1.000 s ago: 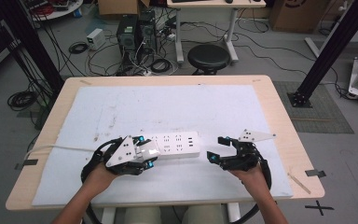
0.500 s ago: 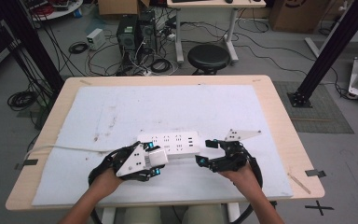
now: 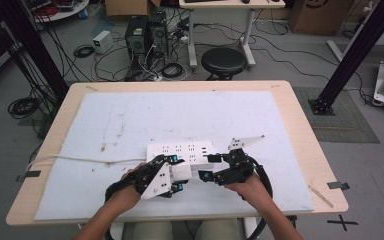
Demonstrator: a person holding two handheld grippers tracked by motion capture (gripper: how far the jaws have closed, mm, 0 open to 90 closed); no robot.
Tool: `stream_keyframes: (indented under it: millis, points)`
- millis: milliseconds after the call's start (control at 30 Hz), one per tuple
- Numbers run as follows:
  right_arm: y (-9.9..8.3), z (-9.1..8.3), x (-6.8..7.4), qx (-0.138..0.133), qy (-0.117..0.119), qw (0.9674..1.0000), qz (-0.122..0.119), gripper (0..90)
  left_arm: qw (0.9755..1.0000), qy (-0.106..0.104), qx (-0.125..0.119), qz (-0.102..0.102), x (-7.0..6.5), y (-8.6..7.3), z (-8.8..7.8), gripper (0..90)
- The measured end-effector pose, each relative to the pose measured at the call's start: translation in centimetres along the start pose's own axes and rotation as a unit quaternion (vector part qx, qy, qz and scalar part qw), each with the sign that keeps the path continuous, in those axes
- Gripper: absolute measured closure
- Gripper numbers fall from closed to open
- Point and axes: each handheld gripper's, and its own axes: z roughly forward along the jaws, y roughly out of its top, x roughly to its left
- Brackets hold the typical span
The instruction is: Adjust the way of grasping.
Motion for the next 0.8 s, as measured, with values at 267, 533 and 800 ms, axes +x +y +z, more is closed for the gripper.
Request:
stream_keyframes:
  millis: [267, 533, 800]
  points:
    - [0.3, 0.9, 0.1, 0.014, 0.032, 0.9992, 0.020, 16.1, 0.9999, 0.013, -0.006, 0.010, -0.3, 0.5, 0.8, 42.5]
    - [0.6, 1.6, -0.2, 0.026, 0.057, 0.9967, 0.052, 16.9, 0.9998, 0.009, -0.006, 0.017, -0.6, 0.7, 1.2, 42.5]
    - [0.7, 1.9, -0.4, 0.026, 0.067, 0.9958, 0.057, 23.7, 0.9998, 0.009, -0.007, 0.018, -0.6, 0.7, 1.2, 42.5]
